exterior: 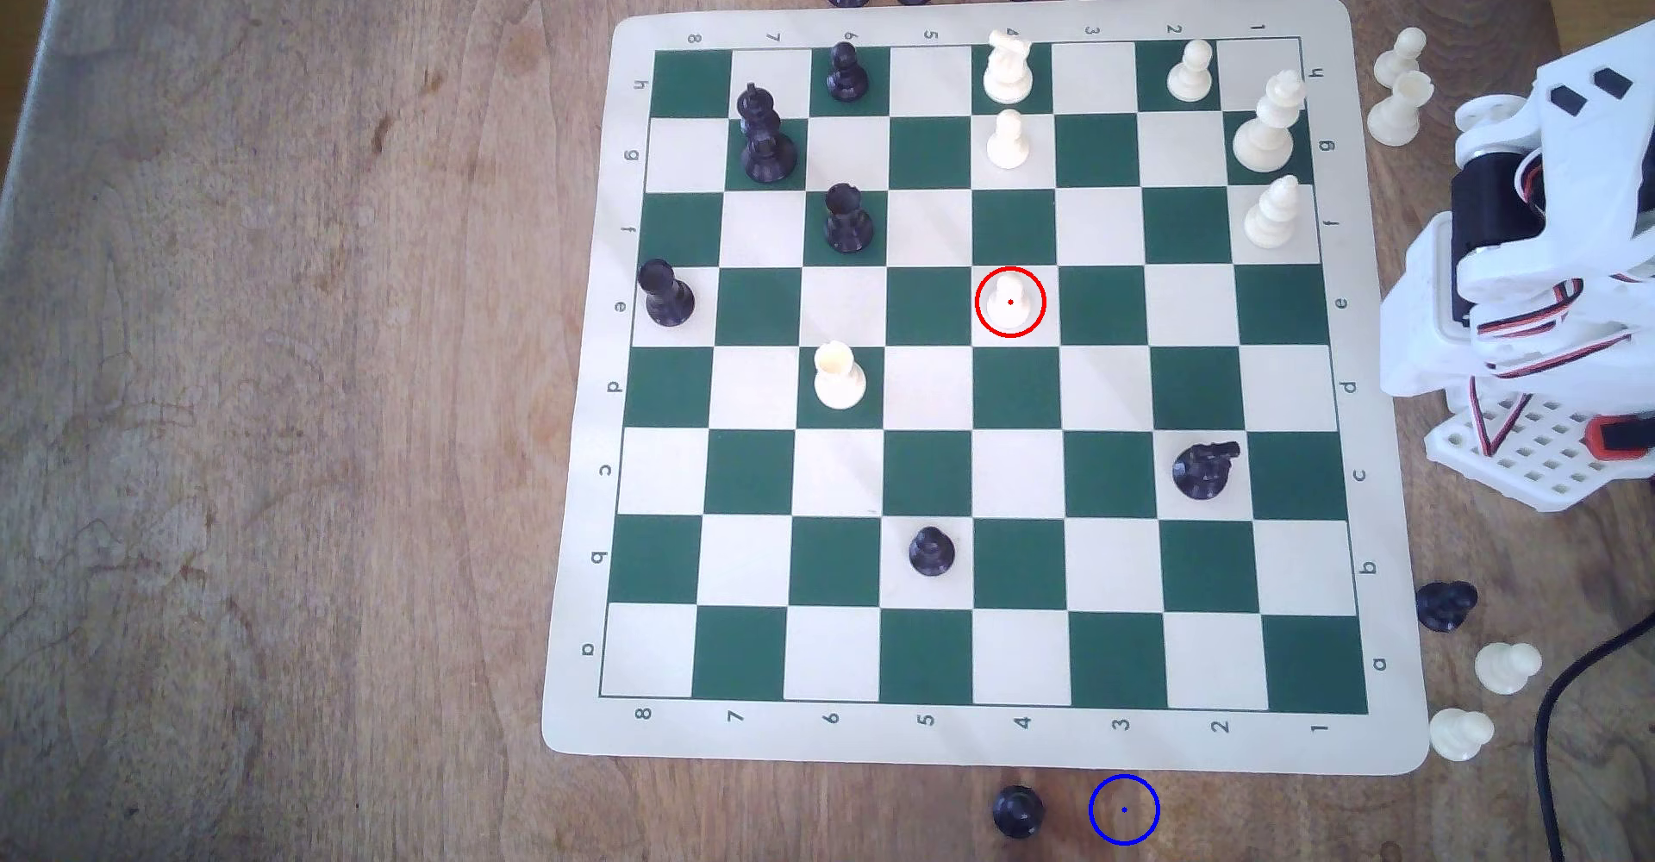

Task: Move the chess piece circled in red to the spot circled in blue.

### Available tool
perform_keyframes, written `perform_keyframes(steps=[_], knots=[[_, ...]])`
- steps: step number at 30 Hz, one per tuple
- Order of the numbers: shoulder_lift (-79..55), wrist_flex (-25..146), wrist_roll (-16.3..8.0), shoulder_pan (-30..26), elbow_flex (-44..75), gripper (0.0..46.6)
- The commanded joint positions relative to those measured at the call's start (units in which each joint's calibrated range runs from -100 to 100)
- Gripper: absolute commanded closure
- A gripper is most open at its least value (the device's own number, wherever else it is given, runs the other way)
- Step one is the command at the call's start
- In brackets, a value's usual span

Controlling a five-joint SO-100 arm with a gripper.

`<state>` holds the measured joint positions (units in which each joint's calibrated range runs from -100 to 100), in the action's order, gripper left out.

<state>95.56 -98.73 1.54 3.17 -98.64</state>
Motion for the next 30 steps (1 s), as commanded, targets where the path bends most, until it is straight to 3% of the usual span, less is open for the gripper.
perform_keyframes(steps=[1, 6, 14, 16, 25, 30], knots=[[0.28, -0.95, 0.10, 1.48, -1.26, 46.4], [0.28, 3.39, 0.10, 3.99, -1.26, 46.4], [0.20, 53.02, 0.05, 6.10, 10.97, 46.4], [0.20, 74.48, -0.24, 7.27, 17.05, 46.4], [-1.25, 116.74, -0.34, 14.15, 28.93, 46.4], [-8.55, 134.68, -0.54, 12.90, 36.45, 46.4]])
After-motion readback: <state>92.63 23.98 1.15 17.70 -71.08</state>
